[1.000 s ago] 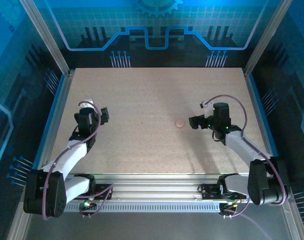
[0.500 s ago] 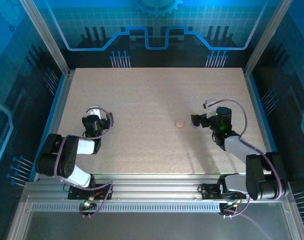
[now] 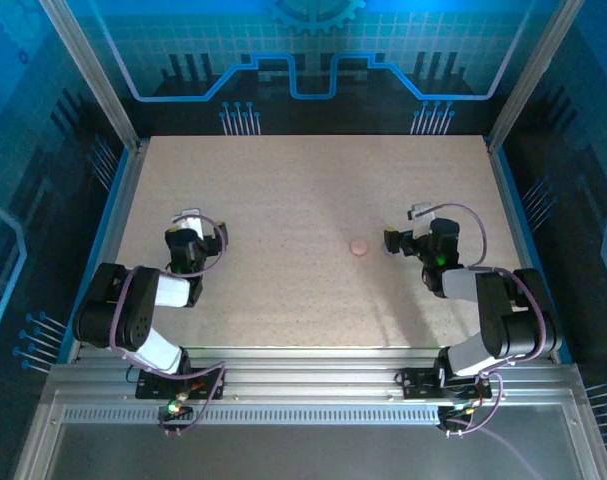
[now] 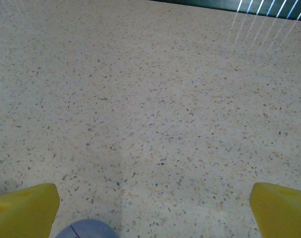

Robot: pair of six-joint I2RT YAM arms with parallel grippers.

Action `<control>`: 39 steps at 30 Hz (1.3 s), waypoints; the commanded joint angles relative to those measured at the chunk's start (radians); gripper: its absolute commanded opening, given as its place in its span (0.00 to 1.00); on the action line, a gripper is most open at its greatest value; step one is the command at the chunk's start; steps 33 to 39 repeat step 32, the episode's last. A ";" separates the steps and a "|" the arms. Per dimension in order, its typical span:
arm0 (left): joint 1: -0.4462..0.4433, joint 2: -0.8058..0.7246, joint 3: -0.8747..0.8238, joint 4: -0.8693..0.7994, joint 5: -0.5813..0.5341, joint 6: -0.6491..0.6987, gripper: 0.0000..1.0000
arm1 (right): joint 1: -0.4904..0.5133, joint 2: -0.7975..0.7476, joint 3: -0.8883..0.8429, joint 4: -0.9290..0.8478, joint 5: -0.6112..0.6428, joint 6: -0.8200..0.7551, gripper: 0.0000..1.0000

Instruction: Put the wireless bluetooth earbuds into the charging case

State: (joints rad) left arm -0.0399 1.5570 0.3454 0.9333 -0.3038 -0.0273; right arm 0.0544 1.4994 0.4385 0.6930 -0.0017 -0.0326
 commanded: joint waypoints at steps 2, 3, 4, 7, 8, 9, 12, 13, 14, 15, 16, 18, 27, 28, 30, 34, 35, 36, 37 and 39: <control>0.006 -0.006 0.018 0.024 0.031 -0.003 0.99 | -0.017 0.005 0.000 0.051 -0.017 0.021 1.00; 0.006 -0.006 0.018 0.023 0.031 -0.004 0.99 | -0.018 0.005 -0.001 0.051 -0.017 0.021 1.00; 0.006 -0.006 0.018 0.023 0.031 -0.003 0.99 | -0.019 0.005 -0.001 0.051 -0.018 0.021 1.00; 0.006 -0.006 0.018 0.024 0.032 -0.003 0.99 | -0.019 0.005 -0.001 0.051 -0.018 0.021 1.00; 0.006 -0.006 0.018 0.023 0.032 -0.003 0.99 | -0.019 0.005 -0.001 0.051 -0.017 0.021 1.00; 0.006 -0.006 0.018 0.023 0.033 -0.003 0.99 | -0.018 0.005 -0.002 0.052 -0.018 0.022 1.00; 0.006 -0.006 0.018 0.024 0.033 -0.002 0.99 | -0.019 0.005 -0.003 0.052 -0.020 0.022 1.00; 0.006 -0.006 0.018 0.023 0.032 -0.003 0.99 | -0.019 0.005 -0.003 0.053 -0.020 0.022 1.00; 0.006 -0.006 0.019 0.022 0.032 -0.002 0.99 | -0.019 0.005 -0.002 0.052 -0.020 0.022 1.00; 0.006 -0.006 0.018 0.023 0.032 -0.002 0.99 | -0.018 0.005 -0.003 0.053 -0.021 0.022 1.00; 0.006 -0.006 0.018 0.023 0.032 -0.002 0.99 | -0.021 0.005 -0.002 0.053 -0.021 0.022 1.00; 0.006 -0.006 0.018 0.023 0.033 -0.002 0.99 | -0.021 0.005 -0.003 0.053 -0.021 0.022 1.00; 0.009 -0.006 0.022 0.020 0.043 -0.006 0.99 | -0.020 0.005 -0.003 0.053 -0.021 0.023 1.00; 0.009 -0.006 0.021 0.020 0.044 -0.006 0.99 | -0.019 0.005 -0.003 0.053 -0.021 0.023 1.00; 0.009 -0.006 0.016 0.028 0.033 -0.006 0.99 | -0.021 0.005 -0.003 0.053 -0.021 0.022 1.00; 0.008 -0.006 0.017 0.029 0.040 -0.003 0.99 | -0.019 0.005 -0.003 0.054 -0.021 0.021 1.00; 0.008 -0.006 0.017 0.029 0.040 -0.003 0.99 | -0.019 0.005 -0.003 0.054 -0.021 0.021 1.00; 0.008 -0.006 0.017 0.029 0.040 -0.003 0.99 | -0.019 0.005 -0.003 0.054 -0.021 0.021 1.00; 0.008 -0.006 0.017 0.029 0.040 -0.003 0.99 | -0.019 0.005 -0.003 0.054 -0.021 0.021 1.00; 0.008 -0.006 0.017 0.029 0.040 -0.003 0.99 | -0.019 0.005 -0.003 0.054 -0.021 0.021 1.00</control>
